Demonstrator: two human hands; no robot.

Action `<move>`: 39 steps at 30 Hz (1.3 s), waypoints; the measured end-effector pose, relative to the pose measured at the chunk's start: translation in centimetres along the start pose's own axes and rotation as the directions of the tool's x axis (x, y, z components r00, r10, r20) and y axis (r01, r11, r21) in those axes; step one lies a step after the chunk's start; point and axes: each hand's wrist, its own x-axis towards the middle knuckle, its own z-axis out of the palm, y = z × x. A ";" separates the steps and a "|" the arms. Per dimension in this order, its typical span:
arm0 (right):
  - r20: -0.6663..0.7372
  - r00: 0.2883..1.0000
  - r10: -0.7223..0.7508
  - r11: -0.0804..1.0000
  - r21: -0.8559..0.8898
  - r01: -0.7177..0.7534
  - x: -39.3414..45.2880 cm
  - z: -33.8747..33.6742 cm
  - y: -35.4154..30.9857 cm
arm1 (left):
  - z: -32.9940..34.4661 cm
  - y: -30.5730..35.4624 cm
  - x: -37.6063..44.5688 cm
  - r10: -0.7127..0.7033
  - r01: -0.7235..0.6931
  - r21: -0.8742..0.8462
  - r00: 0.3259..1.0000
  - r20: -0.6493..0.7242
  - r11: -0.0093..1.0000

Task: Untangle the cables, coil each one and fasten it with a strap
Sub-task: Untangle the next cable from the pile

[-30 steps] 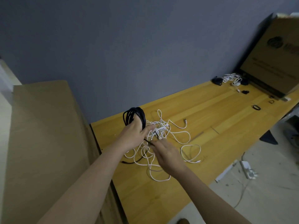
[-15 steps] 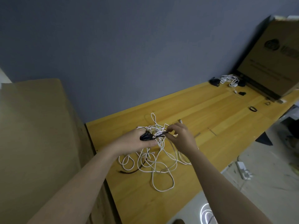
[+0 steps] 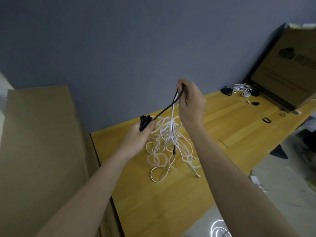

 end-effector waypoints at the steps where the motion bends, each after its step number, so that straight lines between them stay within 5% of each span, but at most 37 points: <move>1: 0.000 1.000 0.013 1.000 -0.011 -0.013 -0.8 -0.2 0.4 | -0.2 -0.2 0.1 -0.002 0.002 0.006 1.000 -0.012 1.000; 3: 0.157 0.961 0.230 0.968 -0.135 -0.210 -3.1 -0.4 2.9 | -0.5 -0.6 0.2 -0.018 0.020 0.088 0.999 -0.031 0.996; 4: 0.337 0.864 0.374 0.915 -0.289 -0.283 -4.3 -0.4 4.7 | -0.6 -0.8 0.2 -0.030 0.035 0.153 0.999 -0.033 0.988; 6: 0.632 0.548 0.547 0.829 -0.501 -0.249 -6.2 -0.5 7.2 | -0.7 -1.1 0.3 -0.042 0.049 0.298 0.999 -0.031 0.953; 8: 0.714 0.407 0.570 0.820 -0.522 -0.233 -7.1 -0.5 7.9 | -0.6 -1.0 0.2 -0.041 0.047 0.362 0.999 -0.024 0.931; 13: 0.626 0.518 0.583 0.799 -0.559 -0.224 -9.2 -0.2 8.2 | -0.2 -0.4 -0.4 -0.045 0.043 0.039 0.998 0.051 0.998; 17: 0.611 0.458 0.646 0.756 -0.597 -0.269 -9.3 -0.4 8.7 | -0.3 0.2 -0.8 -0.046 0.054 -0.133 0.997 0.061 0.990; 21: 0.407 0.705 0.581 0.800 -0.125 -0.587 -5.9 0.0 6.0 | -0.8 0.3 -1.1 -0.047 0.058 -0.118 0.994 0.101 0.991; 24: 0.127 0.828 0.546 0.791 0.249 -0.559 -4.4 -0.1 4.6 | -0.8 0.3 -1.2 -0.073 0.079 -0.044 0.988 0.135 0.996; 26: 0.121 0.816 0.566 0.785 0.225 -0.578 -4.7 -0.1 5.1 | -0.4 0.2 -1.2 -0.047 0.045 0.016 0.990 0.136 0.999; 27: 0.239 0.782 0.575 0.796 0.058 -0.603 -5.0 0.1 5.8 | -0.3 0.2 -1.2 -0.043 0.041 0.024 0.991 0.125 0.999; 29: 0.498 0.597 0.628 0.772 -0.307 -0.556 -5.9 0.0 6.8 | -0.2 0.3 -1.3 -0.054 0.054 0.005 0.992 0.118 0.999; 30: 0.525 0.566 0.636 0.767 -0.350 -0.537 -5.7 0.0 7.0 | -0.2 0.3 -1.3 -0.058 0.059 -0.005 0.991 0.119 0.998; 33: 0.342 0.735 0.585 0.791 -0.041 -0.611 -3.4 0.0 5.3 | -0.2 0.1 -1.2 -0.055 0.054 0.009 0.991 0.119 0.998; 36: -0.013 0.909 0.416 0.864 0.318 -0.391 -1.7 -0.2 3.0 | -0.1 0.0 -1.2 -0.037 0.036 0.013 0.992 0.121 0.999; 38: -0.018 0.936 0.351 0.914 0.224 -0.339 -2.3 -0.3 2.6 | -0.1 0.0 -1.1 -0.043 0.043 0.007 0.993 0.107 0.999; 39: 0.115 0.925 0.361 0.929 0.045 -0.368 -2.9 -0.2 3.2 | -0.2 0.0 -1.1 -0.051 0.051 -0.002 0.994 0.096 0.999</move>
